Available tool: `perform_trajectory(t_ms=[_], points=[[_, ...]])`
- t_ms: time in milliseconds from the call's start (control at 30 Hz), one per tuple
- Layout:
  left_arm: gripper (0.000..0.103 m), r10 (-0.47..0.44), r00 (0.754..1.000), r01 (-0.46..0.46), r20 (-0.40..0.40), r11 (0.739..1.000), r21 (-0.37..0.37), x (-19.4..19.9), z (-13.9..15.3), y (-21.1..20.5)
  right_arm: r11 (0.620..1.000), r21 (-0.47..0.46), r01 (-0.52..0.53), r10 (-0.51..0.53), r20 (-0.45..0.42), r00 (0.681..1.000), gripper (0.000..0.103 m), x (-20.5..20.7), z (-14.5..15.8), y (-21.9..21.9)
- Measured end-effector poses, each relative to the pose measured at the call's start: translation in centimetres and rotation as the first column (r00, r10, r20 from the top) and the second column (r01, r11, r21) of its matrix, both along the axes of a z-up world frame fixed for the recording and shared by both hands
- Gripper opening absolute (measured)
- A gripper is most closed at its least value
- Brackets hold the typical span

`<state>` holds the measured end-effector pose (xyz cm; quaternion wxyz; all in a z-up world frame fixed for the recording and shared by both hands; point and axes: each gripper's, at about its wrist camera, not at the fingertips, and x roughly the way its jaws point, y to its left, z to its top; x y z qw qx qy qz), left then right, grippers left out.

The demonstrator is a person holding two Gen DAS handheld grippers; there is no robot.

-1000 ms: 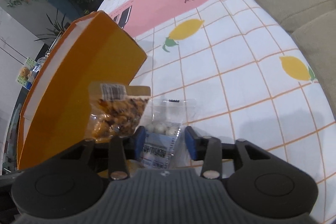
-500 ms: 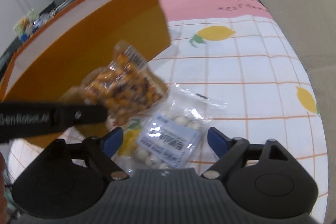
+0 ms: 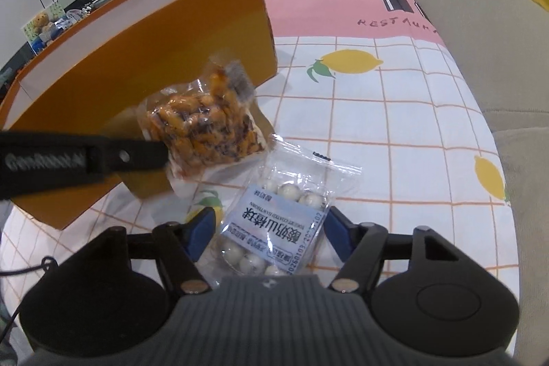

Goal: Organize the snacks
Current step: 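Lift both packets and carry them over the orange box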

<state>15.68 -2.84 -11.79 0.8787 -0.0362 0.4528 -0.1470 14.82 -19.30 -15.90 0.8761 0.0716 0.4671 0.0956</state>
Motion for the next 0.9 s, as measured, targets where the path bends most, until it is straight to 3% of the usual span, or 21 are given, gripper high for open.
perform_trajectory(t_ms=[167, 367, 567, 900], points=[[0.0, 0.002, 1.0, -0.002, 0.025, 1.0, 0.025, -0.3, 1.0, -0.1, 0.998, 0.061, 0.032, -0.03, -0.031, 0.999, 0.061, -0.2, 0.3, -1.5], [0.0, 0.007, 0.998, -0.008, 0.054, 1.0, 0.025, -1.0, 2.3, 0.3, 0.994, 0.093, 0.059, -0.058, -0.008, 0.998, 0.059, -0.8, 1.7, -2.4], [0.0, 0.031, 0.994, -0.033, 0.103, 0.999, 0.021, -1.5, 4.8, 0.8, 0.992, 0.117, 0.052, -0.059, 0.063, 0.996, 0.059, -1.7, 4.6, -2.6], [0.0, 0.116, 0.97, -0.109, 0.214, 0.993, -0.046, -1.3, 10.5, 3.7, 0.989, 0.147, -0.031, -0.002, 0.225, 0.974, 0.058, -1.4, 11.3, -0.6]])
